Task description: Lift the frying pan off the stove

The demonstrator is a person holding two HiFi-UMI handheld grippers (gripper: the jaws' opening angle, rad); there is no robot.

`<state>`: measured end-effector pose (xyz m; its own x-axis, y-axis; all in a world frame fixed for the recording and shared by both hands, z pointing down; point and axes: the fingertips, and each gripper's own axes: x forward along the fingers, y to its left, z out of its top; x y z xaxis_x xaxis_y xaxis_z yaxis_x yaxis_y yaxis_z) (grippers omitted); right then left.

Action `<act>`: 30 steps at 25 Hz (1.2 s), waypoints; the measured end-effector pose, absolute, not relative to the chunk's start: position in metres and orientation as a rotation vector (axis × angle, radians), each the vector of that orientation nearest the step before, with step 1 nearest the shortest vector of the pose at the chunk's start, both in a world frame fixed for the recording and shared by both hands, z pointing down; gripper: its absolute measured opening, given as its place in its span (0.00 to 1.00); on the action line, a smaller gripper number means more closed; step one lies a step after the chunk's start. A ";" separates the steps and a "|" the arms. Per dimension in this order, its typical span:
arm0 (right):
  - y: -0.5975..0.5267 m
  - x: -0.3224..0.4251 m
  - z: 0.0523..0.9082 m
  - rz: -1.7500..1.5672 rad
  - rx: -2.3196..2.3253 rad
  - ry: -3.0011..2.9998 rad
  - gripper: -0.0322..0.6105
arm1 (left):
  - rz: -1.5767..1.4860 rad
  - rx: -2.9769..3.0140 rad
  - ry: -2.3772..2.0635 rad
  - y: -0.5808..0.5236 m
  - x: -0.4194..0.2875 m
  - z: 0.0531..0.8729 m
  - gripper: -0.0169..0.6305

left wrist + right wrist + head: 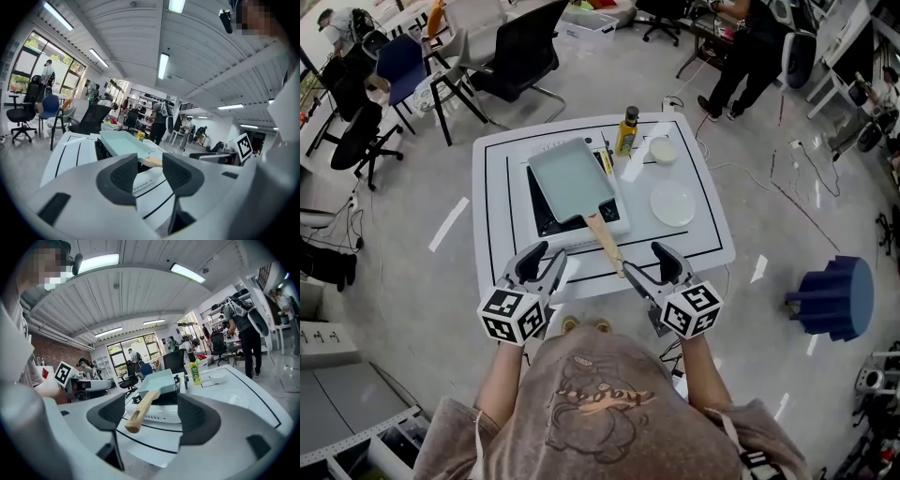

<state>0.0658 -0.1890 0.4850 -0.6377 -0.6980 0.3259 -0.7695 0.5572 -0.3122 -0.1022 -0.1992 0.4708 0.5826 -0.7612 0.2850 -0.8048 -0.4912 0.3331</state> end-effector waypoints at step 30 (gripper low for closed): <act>-0.195 0.014 0.526 0.908 0.614 -2.660 0.57 | -0.046 2.163 -0.787 -0.221 -0.035 0.517 0.48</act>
